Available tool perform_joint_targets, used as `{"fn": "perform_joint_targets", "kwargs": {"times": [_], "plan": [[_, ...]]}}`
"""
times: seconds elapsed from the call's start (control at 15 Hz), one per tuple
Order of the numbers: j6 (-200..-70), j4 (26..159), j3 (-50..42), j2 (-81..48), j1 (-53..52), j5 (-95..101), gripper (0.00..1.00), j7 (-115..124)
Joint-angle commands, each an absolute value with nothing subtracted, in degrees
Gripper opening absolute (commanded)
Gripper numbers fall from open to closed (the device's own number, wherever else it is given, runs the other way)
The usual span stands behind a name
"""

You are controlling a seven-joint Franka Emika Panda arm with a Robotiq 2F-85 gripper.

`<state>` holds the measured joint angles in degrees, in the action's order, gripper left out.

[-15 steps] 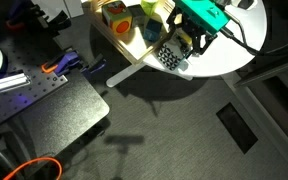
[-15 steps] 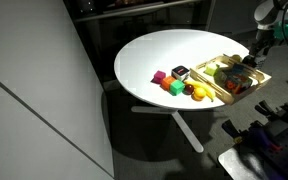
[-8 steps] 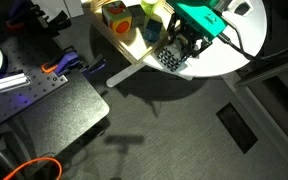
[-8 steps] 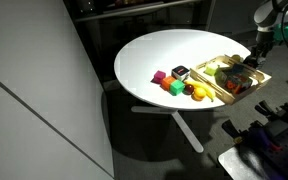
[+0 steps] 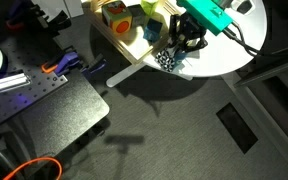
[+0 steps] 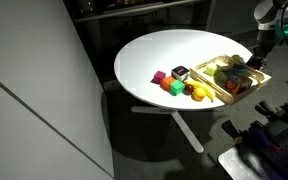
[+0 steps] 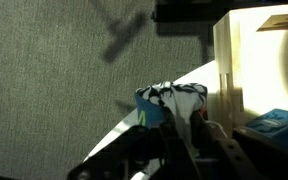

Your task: Put the plushy cube and yellow plastic fruit on the right and in the crate

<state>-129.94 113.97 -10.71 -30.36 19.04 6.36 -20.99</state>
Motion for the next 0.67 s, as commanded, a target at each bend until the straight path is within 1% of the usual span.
{"fn": "perform_joint_targets", "kwargs": {"times": [0.0,0.13,0.27,0.6], "plan": [[-123.71,113.20,-10.70,-26.44,18.52,8.24,0.05,-22.24],[-121.66,112.92,-10.74,-24.66,17.99,9.06,0.07,-22.26],[-120.39,112.58,-10.57,-22.84,17.37,9.49,0.06,-22.19],[-120.38,110.97,-9.49,-21.45,15.57,9.00,0.06,-21.96]]}}
